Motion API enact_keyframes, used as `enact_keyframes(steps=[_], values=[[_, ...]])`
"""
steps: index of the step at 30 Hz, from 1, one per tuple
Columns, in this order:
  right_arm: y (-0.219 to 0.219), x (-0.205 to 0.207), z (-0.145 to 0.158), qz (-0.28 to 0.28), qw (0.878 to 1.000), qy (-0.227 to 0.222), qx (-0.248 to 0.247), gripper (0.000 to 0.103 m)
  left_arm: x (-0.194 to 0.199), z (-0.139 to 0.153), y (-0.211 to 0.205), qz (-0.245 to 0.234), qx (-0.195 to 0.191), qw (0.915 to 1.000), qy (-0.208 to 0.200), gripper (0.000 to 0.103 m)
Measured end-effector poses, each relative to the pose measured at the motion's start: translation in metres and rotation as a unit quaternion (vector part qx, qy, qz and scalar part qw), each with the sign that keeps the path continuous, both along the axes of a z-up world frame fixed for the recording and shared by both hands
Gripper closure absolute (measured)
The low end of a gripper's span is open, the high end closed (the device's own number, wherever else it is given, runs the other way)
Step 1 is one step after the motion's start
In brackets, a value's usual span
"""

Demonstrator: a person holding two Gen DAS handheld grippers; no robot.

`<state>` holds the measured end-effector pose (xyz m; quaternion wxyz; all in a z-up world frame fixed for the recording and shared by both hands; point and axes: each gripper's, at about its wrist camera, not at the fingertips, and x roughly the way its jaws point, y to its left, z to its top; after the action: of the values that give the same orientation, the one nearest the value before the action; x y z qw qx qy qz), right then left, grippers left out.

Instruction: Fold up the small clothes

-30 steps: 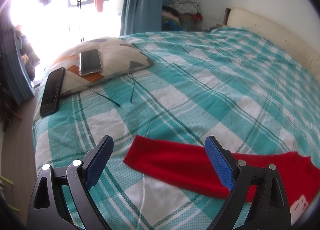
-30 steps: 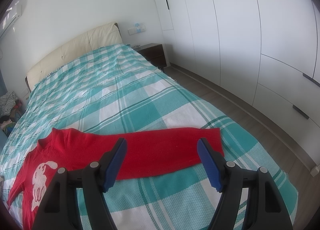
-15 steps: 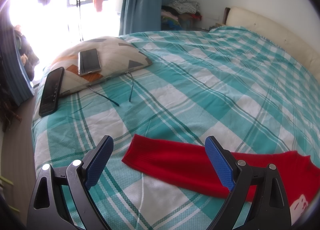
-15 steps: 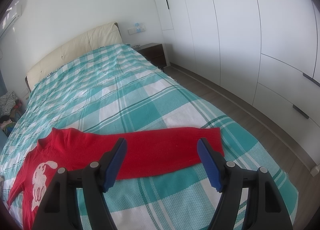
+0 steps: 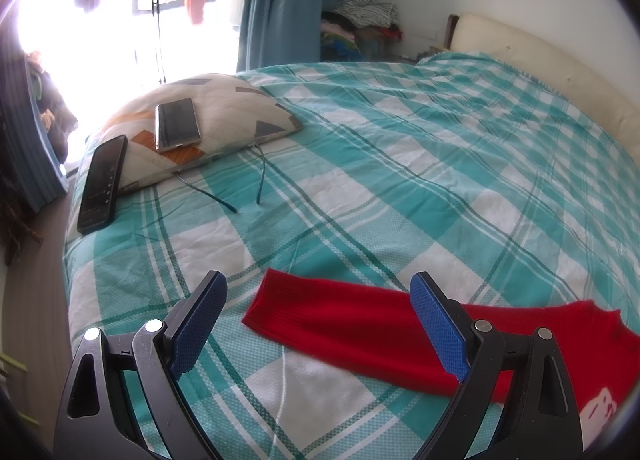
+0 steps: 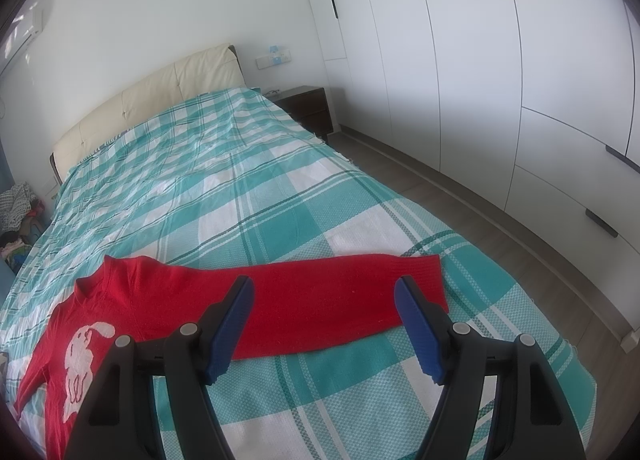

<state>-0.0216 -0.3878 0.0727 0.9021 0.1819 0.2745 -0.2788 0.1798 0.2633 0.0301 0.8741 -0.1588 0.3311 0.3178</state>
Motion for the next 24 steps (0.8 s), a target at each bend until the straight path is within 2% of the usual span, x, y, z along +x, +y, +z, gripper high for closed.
enact_keyframes(steps=[24], values=[[-0.002,-0.0002,-0.0003,0.0,1.0,0.0,0.001,0.031,-0.0001,0.0009,-0.0015,0.0,0.001,1.0,0.0,0.009]])
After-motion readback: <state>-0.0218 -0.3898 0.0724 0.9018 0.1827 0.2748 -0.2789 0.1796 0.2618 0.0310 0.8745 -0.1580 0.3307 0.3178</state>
